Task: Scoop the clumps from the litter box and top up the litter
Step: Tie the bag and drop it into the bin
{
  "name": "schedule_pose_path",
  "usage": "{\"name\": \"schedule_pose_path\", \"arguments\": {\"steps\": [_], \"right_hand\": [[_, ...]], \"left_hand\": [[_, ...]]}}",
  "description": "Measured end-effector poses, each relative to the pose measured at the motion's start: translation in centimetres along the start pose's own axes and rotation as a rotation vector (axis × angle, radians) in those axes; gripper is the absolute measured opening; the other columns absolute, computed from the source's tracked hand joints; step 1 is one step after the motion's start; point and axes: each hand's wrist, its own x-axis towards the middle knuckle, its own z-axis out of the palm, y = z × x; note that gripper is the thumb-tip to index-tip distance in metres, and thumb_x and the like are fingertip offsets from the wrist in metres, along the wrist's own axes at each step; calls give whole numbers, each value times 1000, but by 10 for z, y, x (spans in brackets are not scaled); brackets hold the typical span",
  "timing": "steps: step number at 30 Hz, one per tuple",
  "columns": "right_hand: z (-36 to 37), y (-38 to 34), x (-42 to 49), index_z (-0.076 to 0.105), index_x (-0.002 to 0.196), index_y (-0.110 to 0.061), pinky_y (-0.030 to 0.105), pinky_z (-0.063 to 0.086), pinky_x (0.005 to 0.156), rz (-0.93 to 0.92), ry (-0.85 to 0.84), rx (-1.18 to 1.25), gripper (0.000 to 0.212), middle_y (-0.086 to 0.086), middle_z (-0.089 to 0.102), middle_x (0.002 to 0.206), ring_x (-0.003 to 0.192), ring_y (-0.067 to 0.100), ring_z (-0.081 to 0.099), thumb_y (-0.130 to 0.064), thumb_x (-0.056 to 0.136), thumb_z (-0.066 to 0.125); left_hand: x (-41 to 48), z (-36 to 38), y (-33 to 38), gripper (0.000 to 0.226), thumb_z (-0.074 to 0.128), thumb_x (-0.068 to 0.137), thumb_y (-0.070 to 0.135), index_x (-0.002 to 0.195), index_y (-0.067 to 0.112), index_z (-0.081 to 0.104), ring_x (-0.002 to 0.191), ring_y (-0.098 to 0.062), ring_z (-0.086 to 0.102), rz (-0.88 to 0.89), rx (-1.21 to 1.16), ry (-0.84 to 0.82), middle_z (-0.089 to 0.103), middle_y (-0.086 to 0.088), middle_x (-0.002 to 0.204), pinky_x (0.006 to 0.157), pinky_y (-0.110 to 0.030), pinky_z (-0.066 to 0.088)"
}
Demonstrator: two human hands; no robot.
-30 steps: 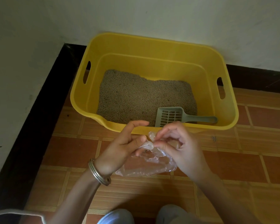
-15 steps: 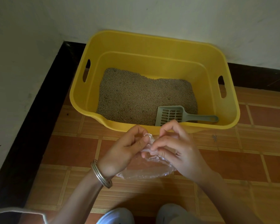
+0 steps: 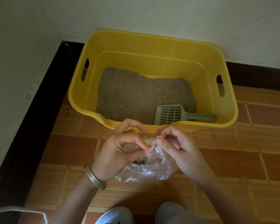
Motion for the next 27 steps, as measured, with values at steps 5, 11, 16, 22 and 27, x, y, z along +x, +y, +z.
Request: {"name": "schedule_pose_path", "arguments": {"steps": [5,11,16,22,27], "right_hand": [[-2,-3,0,60,73,-19,38,49,73,93,-21,-42,13,17,64,83,79,34,59,-22,77,72],[1,0,1,58,65,-17,24,46,67,-49,78,-347,20,1,64,71,70,15,58,-5,68,74],[1,12,4,56,64,-8,21,46,67,-494,152,-786,14,-2,63,77,75,10,59,-1,68,68],[4,23,1,58,60,-4,27,46,64,-668,228,-846,19,3,65,78,72,17,59,7,70,69],[2,20,-1,63,63,-3,28,49,65,-680,262,-763,16,5,67,81,75,15,61,-2,77,70]], "left_hand": [[-1,-1,0,3,74,73,19,74,17,72,71,-13,57,125,159,-51,53,2,105,65,-21,47],[-2,-3,5,21,82,64,19,75,16,64,88,-12,62,95,178,-104,57,-2,102,77,-17,47],[-1,-3,2,13,51,92,22,93,10,55,86,-17,65,-197,42,38,68,0,92,78,-31,52],[6,1,0,17,55,88,0,101,10,60,86,-11,66,-430,-9,-62,72,-5,89,78,-25,51],[7,2,5,21,55,84,5,103,-2,58,86,-9,66,-473,-174,-166,69,-10,95,74,-17,48]]}}
